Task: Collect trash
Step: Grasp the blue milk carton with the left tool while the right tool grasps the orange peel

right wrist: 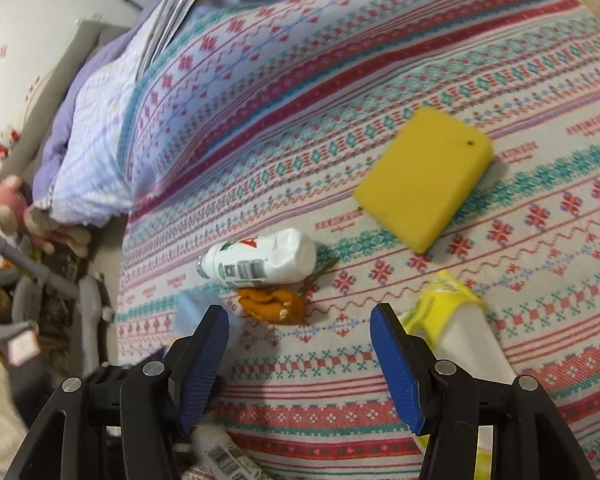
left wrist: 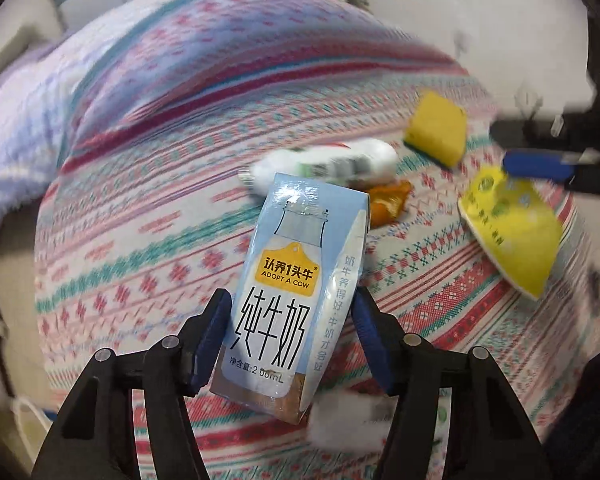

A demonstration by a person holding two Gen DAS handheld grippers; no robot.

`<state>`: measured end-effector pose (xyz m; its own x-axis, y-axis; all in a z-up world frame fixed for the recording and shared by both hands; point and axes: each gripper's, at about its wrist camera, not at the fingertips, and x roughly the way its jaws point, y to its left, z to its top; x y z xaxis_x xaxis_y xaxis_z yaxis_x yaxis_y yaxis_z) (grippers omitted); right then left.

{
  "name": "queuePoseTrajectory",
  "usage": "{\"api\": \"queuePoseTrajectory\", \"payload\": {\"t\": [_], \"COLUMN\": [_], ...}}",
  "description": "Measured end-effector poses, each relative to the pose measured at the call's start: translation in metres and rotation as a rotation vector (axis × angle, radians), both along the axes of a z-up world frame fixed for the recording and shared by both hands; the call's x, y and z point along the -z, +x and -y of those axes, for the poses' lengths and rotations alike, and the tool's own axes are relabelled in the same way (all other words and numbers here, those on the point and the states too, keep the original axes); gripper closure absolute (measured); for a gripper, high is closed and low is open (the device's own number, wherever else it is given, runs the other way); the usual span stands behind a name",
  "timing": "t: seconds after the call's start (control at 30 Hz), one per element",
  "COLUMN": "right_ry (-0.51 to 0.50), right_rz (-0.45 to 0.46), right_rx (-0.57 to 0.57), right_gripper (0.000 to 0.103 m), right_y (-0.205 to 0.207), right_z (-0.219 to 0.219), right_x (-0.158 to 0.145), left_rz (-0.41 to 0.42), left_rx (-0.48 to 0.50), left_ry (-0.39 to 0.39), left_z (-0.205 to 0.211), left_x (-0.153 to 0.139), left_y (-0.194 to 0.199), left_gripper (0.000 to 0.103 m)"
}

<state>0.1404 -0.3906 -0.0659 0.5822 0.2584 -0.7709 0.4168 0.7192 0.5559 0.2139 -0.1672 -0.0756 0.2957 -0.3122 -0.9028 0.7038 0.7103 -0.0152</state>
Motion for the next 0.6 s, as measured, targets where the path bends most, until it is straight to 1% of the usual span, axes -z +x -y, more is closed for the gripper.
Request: {"api": "queuePoseTrajectory", "payload": {"t": [0.1,0.2,0.3,0.37,0.4,0.47,0.53,0.6], "right_ry": [-0.035,-0.105,-0.244,-0.316,-0.333,-0.343,-0.35,-0.359], "right_rz": [-0.014,-0.033,-0.053,-0.061,-0.067,-0.097,-0.13,-0.129], "right_rx": [-0.048,-0.127,-0.238,-0.284,-0.293,-0.299,-0.292,-0.292], "right_gripper": [0.039,0.039,0.039,0.039,0.039,0.039,0.04,0.057], "right_y": [0.01,0.024,0.044,0.055,0.059,0.067,0.071,0.074], "right_z": [-0.013,-0.034,-0.061,-0.072,-0.075,-0.077,-0.076,-0.075], "right_x": [0.004,0.009,0.014,0.022,0.026,0.041,0.056,0.063], "left_rz": [-0.024,-0.047,-0.077,-0.095,-0.099,-0.132,-0.167,-0.164], "left_rx": [-0.071,-0.163,-0.238,-0.282,-0.299,-0.348,-0.379,-0.393], "left_ry": [-0.054,-0.087,-0.101,-0.136,-0.142,-0.162,-0.184,-0.205], "left_z": [-0.033,-0.067,-0.1,-0.121,-0.122,-0.14,-0.145,-0.152], "left_x": [-0.013,-0.023,-0.028,-0.026,-0.02,-0.013,-0.002,-0.002], "left_y": [0.008,0.013,0.012,0.007,0.008,0.009,0.013,0.015], "left_gripper": [0.039,0.039,0.039,0.039,0.039,0.039,0.039,0.039]}}
